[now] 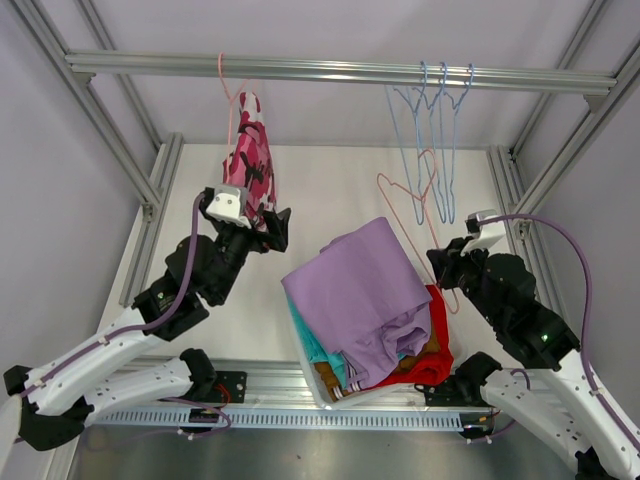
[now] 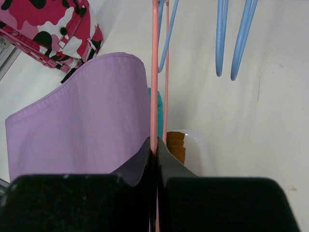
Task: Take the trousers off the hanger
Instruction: Place the hanger at the clothesline.
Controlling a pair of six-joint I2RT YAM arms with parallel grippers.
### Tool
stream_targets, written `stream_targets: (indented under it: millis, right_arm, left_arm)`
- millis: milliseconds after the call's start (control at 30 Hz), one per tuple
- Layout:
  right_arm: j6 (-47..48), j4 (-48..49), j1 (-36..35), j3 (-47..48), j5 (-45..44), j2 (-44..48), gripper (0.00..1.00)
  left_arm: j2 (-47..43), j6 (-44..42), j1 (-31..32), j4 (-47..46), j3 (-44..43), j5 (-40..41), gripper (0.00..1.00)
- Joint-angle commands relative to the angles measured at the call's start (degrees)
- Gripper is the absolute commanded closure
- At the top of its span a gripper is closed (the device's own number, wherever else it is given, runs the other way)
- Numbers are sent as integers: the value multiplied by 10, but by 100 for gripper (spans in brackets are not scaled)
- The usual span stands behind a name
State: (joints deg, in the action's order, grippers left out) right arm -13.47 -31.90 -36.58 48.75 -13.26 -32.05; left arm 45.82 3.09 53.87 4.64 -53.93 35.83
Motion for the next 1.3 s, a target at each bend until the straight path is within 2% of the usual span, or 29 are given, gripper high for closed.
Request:
stream_targets:
  millis: [0, 333, 500, 667, 933, 1267]
  right_arm:
    - [-4, 21, -2, 5, 0, 1, 100]
    - [6, 34, -9, 22, 23, -24, 100]
    - [9, 25, -17, 77, 24, -88, 100]
    - [19, 33, -21, 128, -11, -120, 100]
    - [46, 40, -21, 251, -39, -209, 100]
    - [77, 73, -17, 316, -80, -267, 100]
  left_arm:
    - [-11, 1, -6, -12, -5, 9, 1]
    - [-9, -5, -16, -10, -7, 9, 1]
    - [-7, -4, -27, -10, -7, 6, 1]
    - [-7, -2, -39, -8, -9, 2, 1]
    - [-12, 12, -60, 1, -12, -9, 1]
    - [-21, 17, -74, -2, -9, -16, 1]
